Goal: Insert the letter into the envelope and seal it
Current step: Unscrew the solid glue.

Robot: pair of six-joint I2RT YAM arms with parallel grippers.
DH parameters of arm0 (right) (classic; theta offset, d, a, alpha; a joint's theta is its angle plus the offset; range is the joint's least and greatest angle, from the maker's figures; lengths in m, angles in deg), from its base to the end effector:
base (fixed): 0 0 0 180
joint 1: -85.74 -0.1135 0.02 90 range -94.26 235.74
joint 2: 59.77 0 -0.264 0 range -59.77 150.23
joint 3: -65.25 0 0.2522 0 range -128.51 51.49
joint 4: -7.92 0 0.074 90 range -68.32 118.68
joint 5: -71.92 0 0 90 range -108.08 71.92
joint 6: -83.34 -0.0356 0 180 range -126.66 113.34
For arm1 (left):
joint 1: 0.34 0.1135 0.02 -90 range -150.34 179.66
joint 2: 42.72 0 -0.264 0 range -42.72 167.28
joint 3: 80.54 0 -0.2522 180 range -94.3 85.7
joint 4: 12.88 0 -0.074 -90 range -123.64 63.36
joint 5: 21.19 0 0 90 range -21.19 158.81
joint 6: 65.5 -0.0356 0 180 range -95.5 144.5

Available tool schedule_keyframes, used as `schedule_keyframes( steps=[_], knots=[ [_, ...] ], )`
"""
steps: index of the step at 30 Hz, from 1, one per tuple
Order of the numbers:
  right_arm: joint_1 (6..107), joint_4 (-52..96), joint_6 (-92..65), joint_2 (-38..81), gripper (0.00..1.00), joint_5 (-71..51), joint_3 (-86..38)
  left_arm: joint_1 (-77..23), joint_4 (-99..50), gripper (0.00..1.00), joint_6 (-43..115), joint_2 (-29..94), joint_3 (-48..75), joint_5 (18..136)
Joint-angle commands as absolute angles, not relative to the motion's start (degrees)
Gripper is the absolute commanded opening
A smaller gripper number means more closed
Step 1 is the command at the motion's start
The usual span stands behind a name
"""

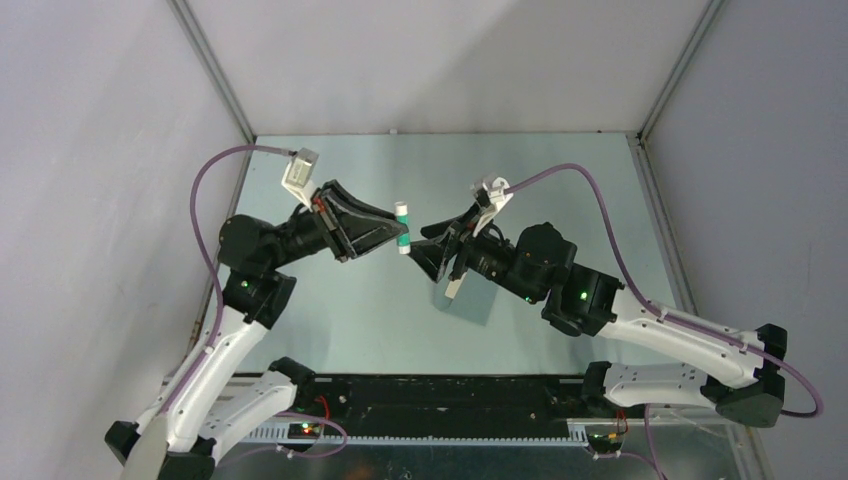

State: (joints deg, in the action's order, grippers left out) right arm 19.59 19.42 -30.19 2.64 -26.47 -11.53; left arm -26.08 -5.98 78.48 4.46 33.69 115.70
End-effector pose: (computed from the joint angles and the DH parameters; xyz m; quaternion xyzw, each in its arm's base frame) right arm 0.1063 0.2276 0.4155 -0.2004 0.6596 0.4738 0.5480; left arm 0.1404 -0.0965 0.4299 0.2069 0.5569 -0.6603 0.4595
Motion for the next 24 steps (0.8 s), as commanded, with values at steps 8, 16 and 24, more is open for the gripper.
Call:
schedule_keyframes(
  steps=[8, 16, 24],
  knots=[
    [19.27, 21.31, -32.18, 2.96, 0.55, -28.08, -12.95, -25.83, -5.47, 0.00, 77.49, 4.28, 31.01, 114.54],
    [16.35, 18.51, -28.68, 3.27, 0.58, -25.81, -12.51, -25.36, -5.34, 0.00, 77.96, 3.64, 31.88, 113.07],
    [15.78, 14.41, -28.17, 3.42, 0.58, -26.20, -12.49, -25.15, -5.42, 0.00, 78.20, 3.28, 32.09, 112.93]
  ],
)
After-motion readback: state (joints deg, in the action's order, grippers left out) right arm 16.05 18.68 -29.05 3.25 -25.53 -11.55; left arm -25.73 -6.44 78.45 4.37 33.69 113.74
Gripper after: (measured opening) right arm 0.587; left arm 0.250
